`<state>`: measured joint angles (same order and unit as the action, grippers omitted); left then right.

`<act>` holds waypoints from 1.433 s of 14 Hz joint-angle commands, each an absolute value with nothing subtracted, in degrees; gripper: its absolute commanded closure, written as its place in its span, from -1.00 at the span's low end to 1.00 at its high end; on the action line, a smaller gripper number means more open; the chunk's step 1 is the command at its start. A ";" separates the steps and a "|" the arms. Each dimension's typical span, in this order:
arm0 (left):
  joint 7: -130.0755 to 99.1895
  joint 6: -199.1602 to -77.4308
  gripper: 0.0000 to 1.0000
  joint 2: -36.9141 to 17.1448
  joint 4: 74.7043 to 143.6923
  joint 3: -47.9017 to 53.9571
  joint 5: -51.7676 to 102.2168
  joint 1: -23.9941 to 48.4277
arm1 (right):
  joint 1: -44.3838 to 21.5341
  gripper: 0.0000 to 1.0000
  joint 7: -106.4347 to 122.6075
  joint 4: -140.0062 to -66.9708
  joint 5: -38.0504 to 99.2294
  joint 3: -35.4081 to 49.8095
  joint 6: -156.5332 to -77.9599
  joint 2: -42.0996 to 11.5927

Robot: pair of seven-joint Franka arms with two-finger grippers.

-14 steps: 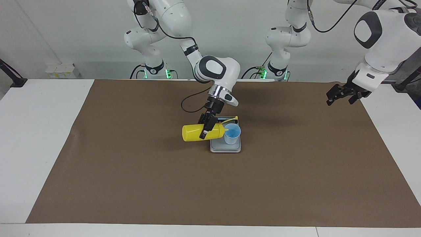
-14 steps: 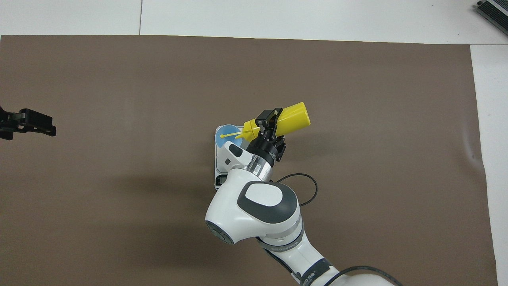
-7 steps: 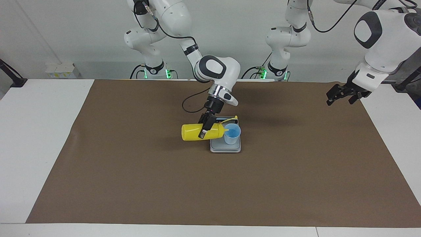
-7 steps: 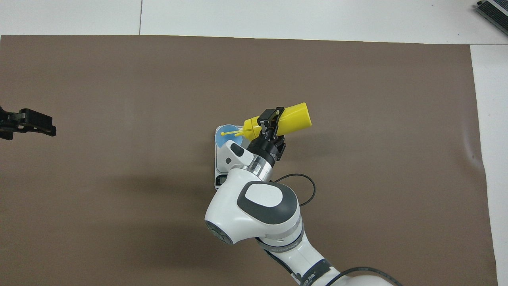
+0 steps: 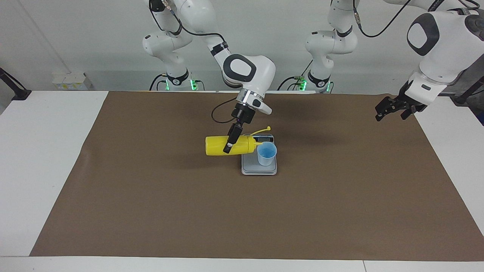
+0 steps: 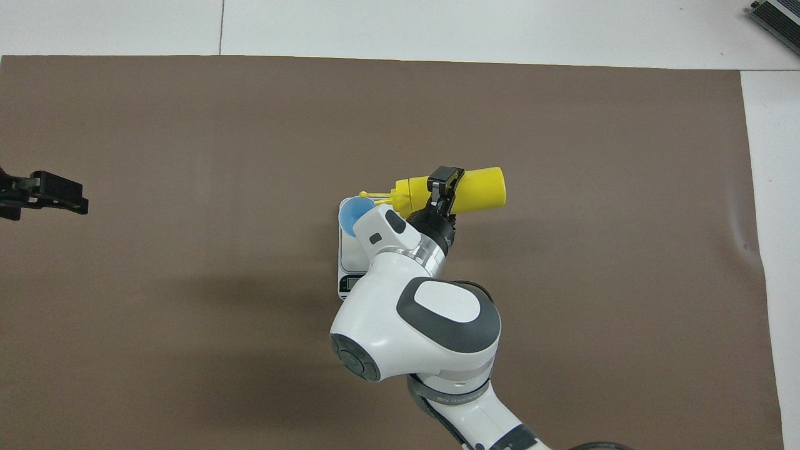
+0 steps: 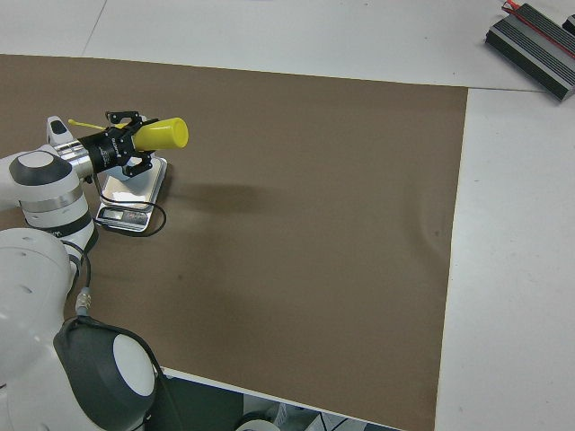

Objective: Pour seasoning into cup on scale with both arms
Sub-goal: 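Turn the bottle upright and carry it back with the right gripper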

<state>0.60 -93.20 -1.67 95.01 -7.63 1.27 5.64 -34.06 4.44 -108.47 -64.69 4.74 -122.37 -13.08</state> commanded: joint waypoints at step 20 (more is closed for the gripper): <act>0.70 -94.31 -1.00 -0.26 96.59 -7.82 1.23 5.71 | -1.42 0.07 77.38 -123.92 37.98 5.19 -140.01 1.67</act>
